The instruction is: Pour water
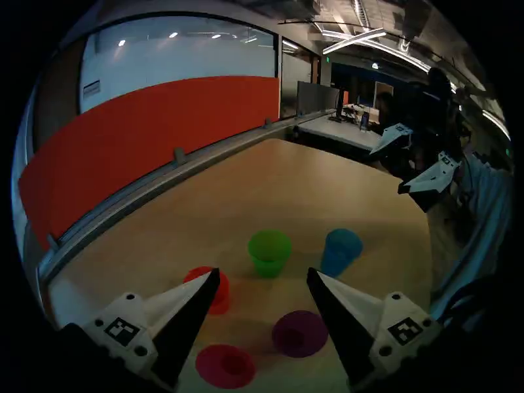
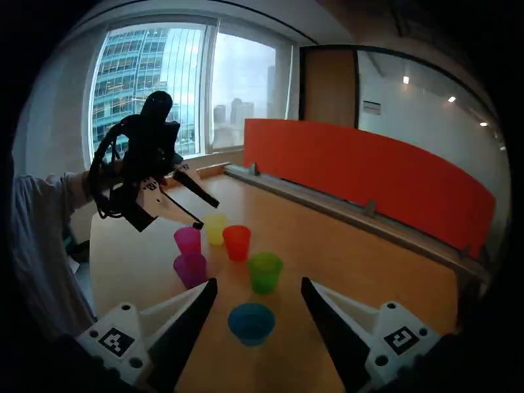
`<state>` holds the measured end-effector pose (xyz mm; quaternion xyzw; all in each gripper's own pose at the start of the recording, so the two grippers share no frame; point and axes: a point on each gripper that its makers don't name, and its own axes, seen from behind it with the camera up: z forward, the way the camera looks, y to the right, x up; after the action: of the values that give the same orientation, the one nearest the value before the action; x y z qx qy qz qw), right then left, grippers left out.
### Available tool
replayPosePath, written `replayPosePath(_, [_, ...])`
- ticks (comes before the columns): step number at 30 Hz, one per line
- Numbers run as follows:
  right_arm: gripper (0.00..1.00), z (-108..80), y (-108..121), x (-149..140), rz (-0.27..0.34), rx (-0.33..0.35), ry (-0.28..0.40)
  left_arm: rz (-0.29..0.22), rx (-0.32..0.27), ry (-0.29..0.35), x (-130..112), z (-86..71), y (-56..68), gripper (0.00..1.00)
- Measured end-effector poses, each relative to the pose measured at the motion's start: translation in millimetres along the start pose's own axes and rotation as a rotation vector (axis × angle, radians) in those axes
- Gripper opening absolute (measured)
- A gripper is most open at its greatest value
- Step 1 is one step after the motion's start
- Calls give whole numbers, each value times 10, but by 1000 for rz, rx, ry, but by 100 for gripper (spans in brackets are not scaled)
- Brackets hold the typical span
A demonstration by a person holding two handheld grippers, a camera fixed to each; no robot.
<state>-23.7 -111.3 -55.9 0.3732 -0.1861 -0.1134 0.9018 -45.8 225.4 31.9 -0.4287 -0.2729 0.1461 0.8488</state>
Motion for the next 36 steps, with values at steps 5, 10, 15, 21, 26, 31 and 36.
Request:
replayPosePath(5, [99, 22, 15, -11, 2, 1, 0, 13, -28, -66, -67, 221, 39, 99])
replayPosePath(10, [99, 40, 34, -25, 3, 2, -2, 26, -59, -138, -125, 432, 101, 99])
replayPosePath(15, [100, 50, 51, -45, 4, 3, -4, 34, -80, -198, -183, 632, 142, 99])
replayPosePath(21, [100, 55, 74, -56, 4, 3, -6, 37, -93, -252, -209, 814, 192, 100])
replayPosePath(26, [99, 54, 90, -46, 6, 2, -3, 40, -95, -292, -205, 958, 223, 100])
replayPosePath(31, [100, 55, 94, -33, 4, 2, -1, 44, -88, -318, -199, 1085, 243, 100])
replayPosePath(36, [99, 53, 100, -34, 0, 0, -3, 56, -74, -351, -225, 1193, 259, 100])
